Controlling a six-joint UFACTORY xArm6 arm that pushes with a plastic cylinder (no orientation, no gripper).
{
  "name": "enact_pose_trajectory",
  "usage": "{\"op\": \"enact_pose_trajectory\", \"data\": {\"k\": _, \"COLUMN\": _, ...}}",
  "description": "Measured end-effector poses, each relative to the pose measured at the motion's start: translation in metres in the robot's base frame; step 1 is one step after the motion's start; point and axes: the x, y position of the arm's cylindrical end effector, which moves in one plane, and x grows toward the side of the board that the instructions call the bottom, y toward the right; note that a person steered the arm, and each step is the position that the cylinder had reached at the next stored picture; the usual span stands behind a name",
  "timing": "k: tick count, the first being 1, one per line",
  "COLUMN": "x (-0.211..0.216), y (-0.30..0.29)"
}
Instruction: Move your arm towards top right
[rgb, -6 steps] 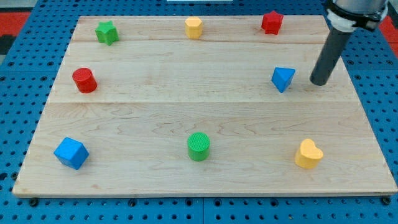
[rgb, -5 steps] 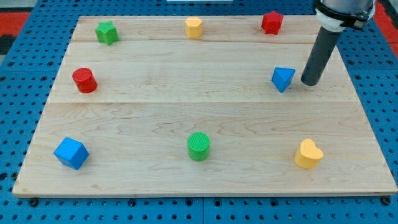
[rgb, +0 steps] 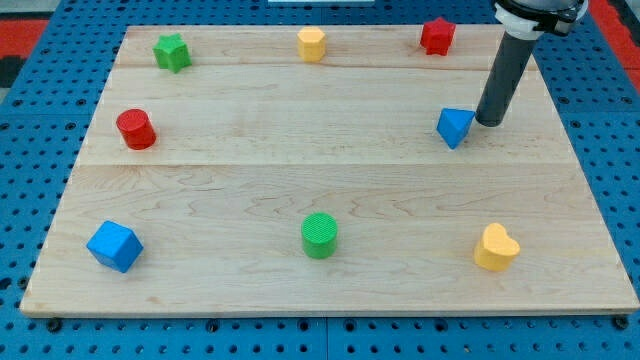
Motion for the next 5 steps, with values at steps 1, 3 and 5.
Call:
{"op": "enact_pose_trajectory", "data": {"k": 1, "x": -0.003, "y": 0.013}}
{"op": "enact_pose_trajectory", "data": {"k": 3, "x": -0.061, "y": 0.037}}
{"op": "enact_pose_trajectory", "data": {"k": 5, "x": -0.109, "y": 0.036}}
